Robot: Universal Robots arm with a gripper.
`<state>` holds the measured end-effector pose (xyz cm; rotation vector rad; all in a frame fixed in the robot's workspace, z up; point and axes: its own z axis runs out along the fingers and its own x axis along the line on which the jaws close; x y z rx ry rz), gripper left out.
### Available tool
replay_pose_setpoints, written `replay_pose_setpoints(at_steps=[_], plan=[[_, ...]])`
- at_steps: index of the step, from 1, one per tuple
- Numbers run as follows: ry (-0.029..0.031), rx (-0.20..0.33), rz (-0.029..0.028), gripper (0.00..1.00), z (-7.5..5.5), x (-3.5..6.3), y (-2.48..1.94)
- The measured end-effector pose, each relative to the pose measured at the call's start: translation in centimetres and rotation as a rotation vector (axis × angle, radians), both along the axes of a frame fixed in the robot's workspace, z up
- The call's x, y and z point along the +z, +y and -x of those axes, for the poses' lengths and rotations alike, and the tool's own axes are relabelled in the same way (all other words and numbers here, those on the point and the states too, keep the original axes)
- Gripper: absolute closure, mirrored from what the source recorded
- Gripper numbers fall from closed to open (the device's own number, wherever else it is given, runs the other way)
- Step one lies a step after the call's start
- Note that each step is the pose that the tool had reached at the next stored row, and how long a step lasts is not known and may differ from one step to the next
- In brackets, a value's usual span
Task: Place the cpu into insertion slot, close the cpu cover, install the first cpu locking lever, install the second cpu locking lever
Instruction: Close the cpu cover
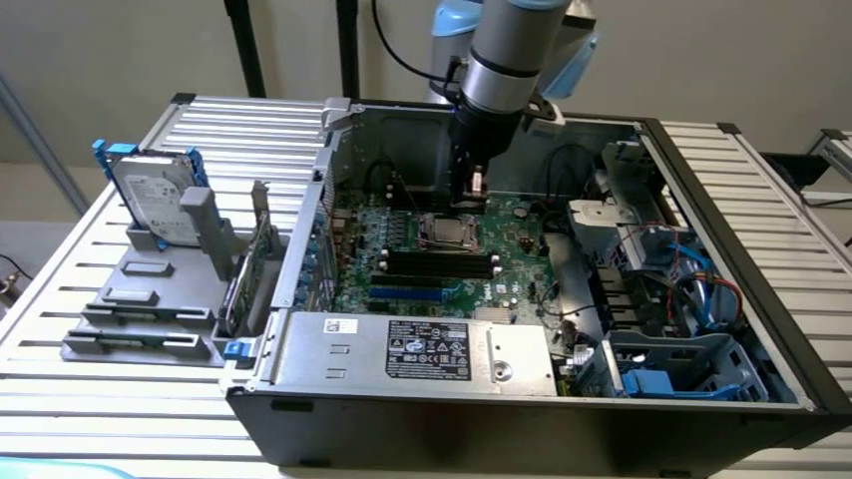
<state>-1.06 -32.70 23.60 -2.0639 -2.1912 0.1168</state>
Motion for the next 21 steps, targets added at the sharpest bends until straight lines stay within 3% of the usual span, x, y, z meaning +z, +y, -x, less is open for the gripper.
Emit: replay_pose_setpoints(at_steps=[3,5,6,21], plan=[[0.0540,0.000,0.0031,0.89,0.0,-0.02,-0.01],[0.0758,0.000,0.0042,0.89,0.1,-0.09,-0.11],[0.0801,-0.001,0.0041,0.89,0.1,-0.18,-0.15],[0.0827,-0.038,0.0074,0.89,1.6,-2.63,-0.28]])
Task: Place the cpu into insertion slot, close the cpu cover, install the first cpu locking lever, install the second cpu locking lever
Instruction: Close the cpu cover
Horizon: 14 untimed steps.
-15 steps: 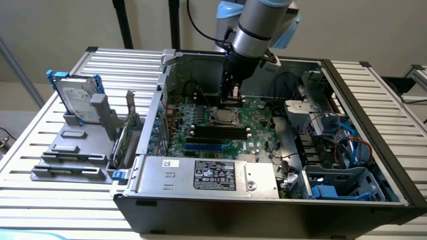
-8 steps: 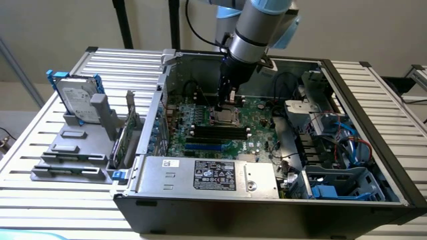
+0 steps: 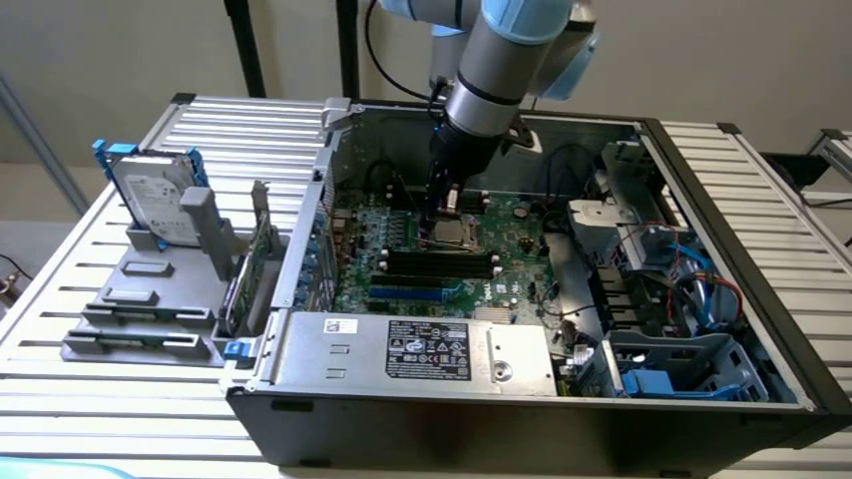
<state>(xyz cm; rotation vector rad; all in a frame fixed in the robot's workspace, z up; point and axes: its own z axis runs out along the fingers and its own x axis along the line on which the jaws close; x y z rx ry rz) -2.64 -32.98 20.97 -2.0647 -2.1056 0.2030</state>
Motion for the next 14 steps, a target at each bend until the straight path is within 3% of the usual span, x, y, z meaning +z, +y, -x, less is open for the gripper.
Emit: replay_pose_setpoints(at_steps=[5,14], plan=[[0.0033,-0.019,0.0001,0.89,0.45,-0.21,0.00],[0.0035,-0.033,0.0000,0.89,0.68,-0.62,0.00]])
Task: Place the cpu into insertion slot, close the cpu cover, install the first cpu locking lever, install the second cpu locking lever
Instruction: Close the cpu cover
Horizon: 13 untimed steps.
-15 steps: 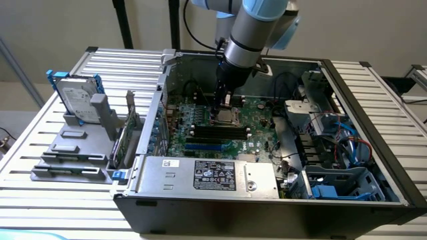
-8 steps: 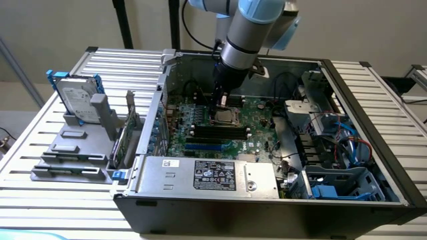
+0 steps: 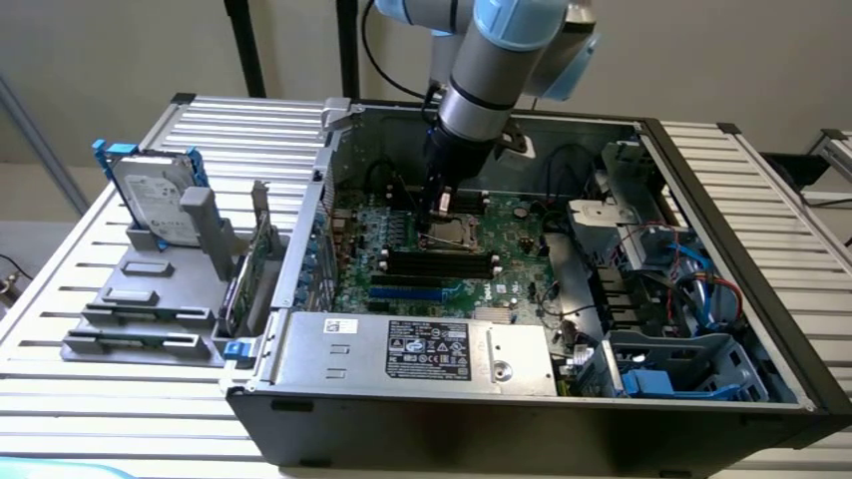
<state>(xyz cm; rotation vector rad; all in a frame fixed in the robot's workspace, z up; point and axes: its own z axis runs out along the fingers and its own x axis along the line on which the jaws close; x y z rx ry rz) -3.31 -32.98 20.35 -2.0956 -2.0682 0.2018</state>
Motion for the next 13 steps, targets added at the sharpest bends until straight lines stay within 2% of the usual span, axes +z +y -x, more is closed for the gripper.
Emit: replay_pose_setpoints(at_steps=[9,13], plan=[[0.0002,-0.003,0.0000,0.89,0.08,-0.22,0.00],[0.0026,-0.004,-0.0009,0.89,0.11,0.57,-0.08]])
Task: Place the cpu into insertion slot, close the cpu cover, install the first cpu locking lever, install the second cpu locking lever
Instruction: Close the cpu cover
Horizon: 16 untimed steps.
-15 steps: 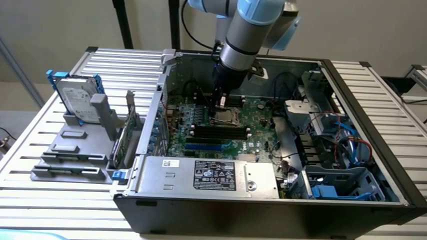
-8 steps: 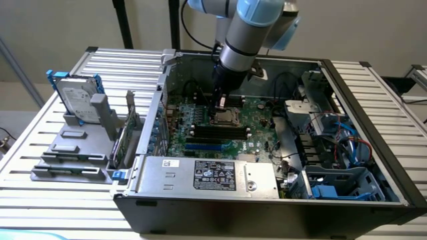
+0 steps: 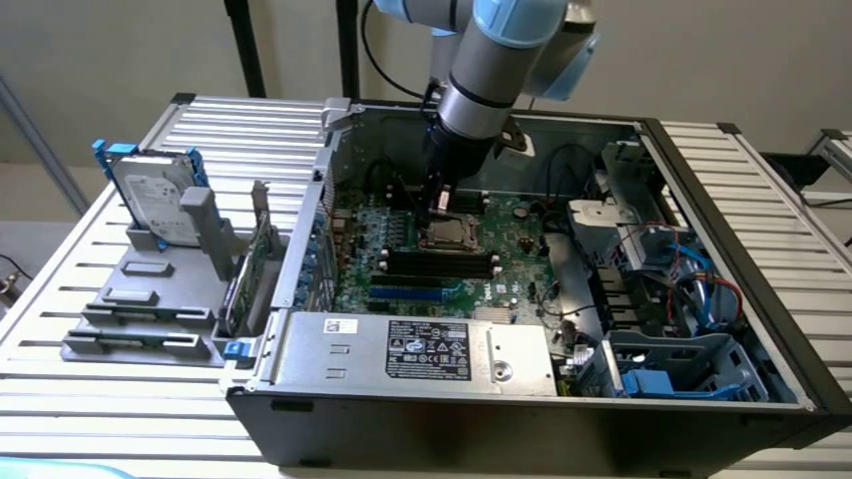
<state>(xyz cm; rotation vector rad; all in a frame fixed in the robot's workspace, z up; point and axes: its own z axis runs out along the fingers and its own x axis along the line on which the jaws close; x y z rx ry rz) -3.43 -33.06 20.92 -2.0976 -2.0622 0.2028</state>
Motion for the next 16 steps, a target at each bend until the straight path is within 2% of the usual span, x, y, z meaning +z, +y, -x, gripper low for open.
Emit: replay_pose_setpoints(at_steps=[4,9,16], plan=[[0.0014,0.000,-0.0021,0.89,0.3,0.66,-0.44],[0.0017,-0.001,-0.0026,0.89,1.1,1.03,-1.03],[0.0018,-0.002,-0.0107,0.89,2.9,1.32,-1.21]])
